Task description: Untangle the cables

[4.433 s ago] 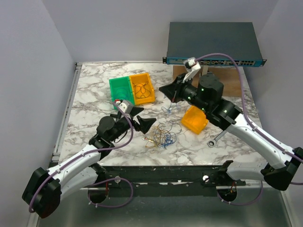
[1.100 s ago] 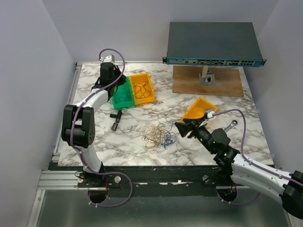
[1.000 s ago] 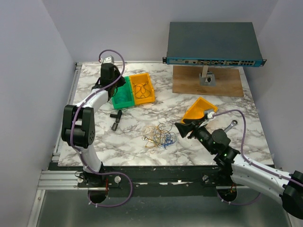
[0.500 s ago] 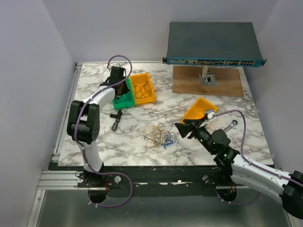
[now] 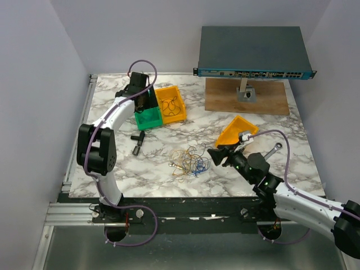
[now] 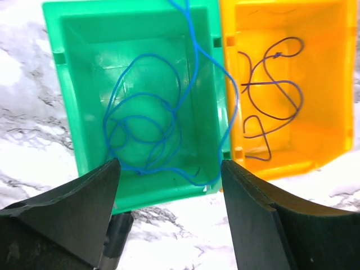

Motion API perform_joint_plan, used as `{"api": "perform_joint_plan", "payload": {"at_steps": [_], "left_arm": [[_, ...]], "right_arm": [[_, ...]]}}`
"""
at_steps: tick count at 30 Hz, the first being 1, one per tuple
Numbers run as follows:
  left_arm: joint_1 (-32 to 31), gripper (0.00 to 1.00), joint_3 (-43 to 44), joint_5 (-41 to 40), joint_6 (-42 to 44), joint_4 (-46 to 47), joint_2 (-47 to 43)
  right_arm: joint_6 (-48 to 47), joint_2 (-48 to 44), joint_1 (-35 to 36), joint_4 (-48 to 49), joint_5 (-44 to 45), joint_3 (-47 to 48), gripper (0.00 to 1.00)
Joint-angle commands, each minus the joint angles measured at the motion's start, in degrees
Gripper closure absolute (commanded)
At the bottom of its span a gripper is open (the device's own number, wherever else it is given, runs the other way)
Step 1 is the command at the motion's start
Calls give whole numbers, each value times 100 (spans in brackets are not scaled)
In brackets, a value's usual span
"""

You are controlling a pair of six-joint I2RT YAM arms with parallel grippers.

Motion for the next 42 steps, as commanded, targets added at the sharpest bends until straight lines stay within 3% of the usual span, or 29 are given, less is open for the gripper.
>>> {"api": "perform_joint_plan", "payload": {"at_steps": [1, 5, 9, 11, 16, 21, 27, 38, 42], "left_arm": [[-21, 23, -123, 9, 129, -204, -781], [-21, 2, -559, 226, 180, 5, -1314], [-21, 2, -889, 189, 249, 197, -1688], [-21, 8, -918, 266, 347, 390, -1644], [29, 11, 142, 428, 348, 40, -657], [157, 34, 1206, 802, 229, -170, 353], [268, 48, 2063, 727, 173, -504, 1065], [435, 52, 1956, 822, -107, -371, 1394], [477, 67, 1903, 958, -117, -308, 1491]], "right_arm": [[112, 183, 14, -362, 130, 348, 39], [311, 684, 21, -1120, 220, 896, 38], [436, 1300, 15, -1768, -71, 1549, 34], [467, 1487, 16, -1843, -149, 1710, 34], [624, 1599, 17, -1554, -312, 1685, 34], [642, 1442, 15, -1618, -322, 1639, 34], [574, 1124, 15, -1694, -206, 1554, 33], [526, 1093, 15, -1655, -182, 1491, 33], [538, 1054, 18, -1538, -284, 1426, 33]]}}
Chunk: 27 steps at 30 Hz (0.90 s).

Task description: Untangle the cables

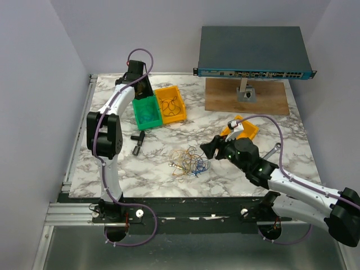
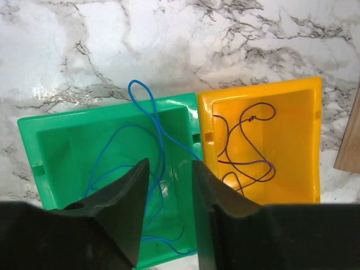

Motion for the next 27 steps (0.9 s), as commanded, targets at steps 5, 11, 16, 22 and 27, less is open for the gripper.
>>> {"api": "perform_joint_plan", "payload": {"at_steps": [5, 11, 16, 22, 27], "left_arm": [[135, 73, -123, 366, -133, 58, 279], [182, 100, -282, 310, 57, 94, 66], [181, 100, -1159, 213, -10, 558, -770], [183, 100, -2611, 337, -224, 1292, -1679], [178, 100, -2721, 344, -198, 1077, -1510]], "right_arm": [[18, -119, 17, 126, -130, -206, 33], [18, -246, 19, 144, -168, -283, 33], [16, -249, 20, 171, -165, -310, 33], [32, -226, 15, 334, -250, -345, 33], [71, -181, 18, 444, -278, -388, 33]]}}
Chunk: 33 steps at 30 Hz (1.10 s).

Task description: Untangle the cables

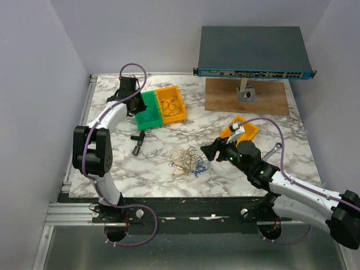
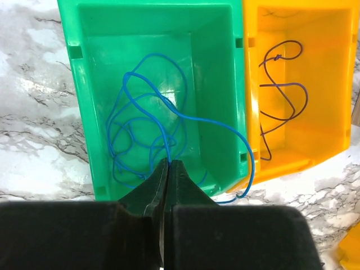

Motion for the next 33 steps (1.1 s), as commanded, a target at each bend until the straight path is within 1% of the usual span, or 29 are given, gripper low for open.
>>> {"api": "perform_joint_plan", "payload": {"at_steps": [1, 4, 5, 7, 8, 10, 11, 12, 13, 17, 21, 24, 26, 28, 29, 30, 31, 33], "left_arm": [[17, 100, 40, 80, -1, -9, 289], [24, 99, 693, 77, 165, -551, 826], [-3, 98, 930, -73, 216, -751, 994], [-10, 94, 1351, -87, 293, -1043, 1204], [-16, 87, 1465, -94, 329, -1163, 1241], [-23, 60, 1382, -74, 381, -1134, 1042], [-19, 51, 1145, -18, 368, -926, 847], [-27, 44, 946, 15, 330, -745, 611], [-29, 39, 756, 16, 278, -599, 419], [-150, 35, 255, 39, 181, -419, -240], [-450, 32, -501, -51, 138, -117, -1018], [-808, 29, -1200, -36, 18, 342, -1687], [-1165, 27, -1575, -192, 1, 511, -2109], [-1526, 23, -1926, -328, 23, 647, -2475], [-1686, 20, -2071, -323, 37, 733, -2649], [-1783, 17, -2235, -238, 46, 817, -2772], [-1848, 15, -2350, -84, 72, 875, -2862], [-1976, 12, -2505, 64, 82, 865, -2939]], "right_arm": [[75, 29, 15, 264, -169, -133, 33], [94, 40, 15, 278, -151, -144, 33], [110, 40, 16, 253, -138, -132, 33], [151, 69, 12, 121, -82, -96, 33], [162, 111, 16, 33, -46, -61, 33], [199, 204, 15, -187, 68, -2, 31], [203, 261, 16, -293, 129, 33, 30], [234, 335, 15, -390, 232, 57, 29], [264, 426, 15, -484, 314, 90, 28], [303, 929, 16, -715, 267, 331, 28], [262, 1463, 17, -827, 36, 618, 33], [164, 1807, 15, -894, -122, 788, 39], [123, 1991, 20, -919, -299, 881, 41], [46, 2138, 14, -979, -563, 973, 41], [12, 2187, 18, -1015, -710, 1009, 39], [1, 2244, 15, -1028, -752, 1024, 36], [22, 2290, 19, -1043, -699, 1025, 31], [61, 2363, 15, -1034, -299, 1032, 28]]}}
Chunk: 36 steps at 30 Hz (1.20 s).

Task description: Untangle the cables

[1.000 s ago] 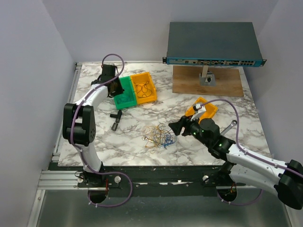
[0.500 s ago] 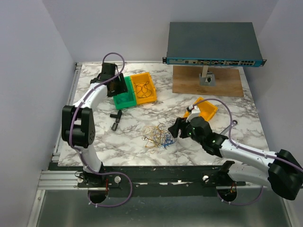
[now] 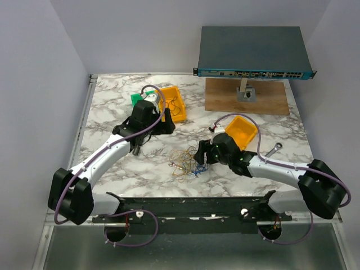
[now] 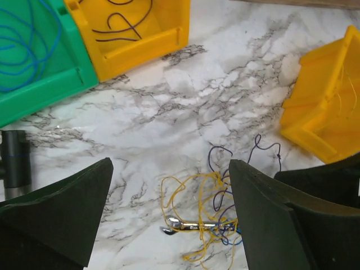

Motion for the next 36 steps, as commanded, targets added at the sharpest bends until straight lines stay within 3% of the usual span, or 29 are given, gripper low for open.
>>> {"api": "perform_joint_plan", "payload": {"at_steps": [1, 8, 19, 23, 24, 26, 36], "left_arm": [[-290, 11, -416, 192, 52, 425, -297], [-810, 14, -1019, 478, 516, 1195, -149], [-896, 17, -1997, 1450, 873, 2701, -382], [-896, 17, -1902, 1608, 835, 2728, -271], [-893, 17, -1898, 1640, 828, 2760, -264], [-891, 17, -1915, 1724, 819, 2837, -273], [-896, 17, -1860, 1857, 842, 2920, -217]], "right_arm": [[-83, 173, 15, -254, 355, 200, 27], [-596, 451, -30, -772, 1181, 865, 28], [-524, 1638, -188, -926, 1591, 1359, 37], [-522, 1852, -189, -936, 1802, 1422, 49], [-558, 1850, -190, -942, 1795, 1445, 61], [-638, 1736, -190, -975, 1668, 1497, 97], [-982, 491, -192, -1671, 1299, 2009, 99]]}}
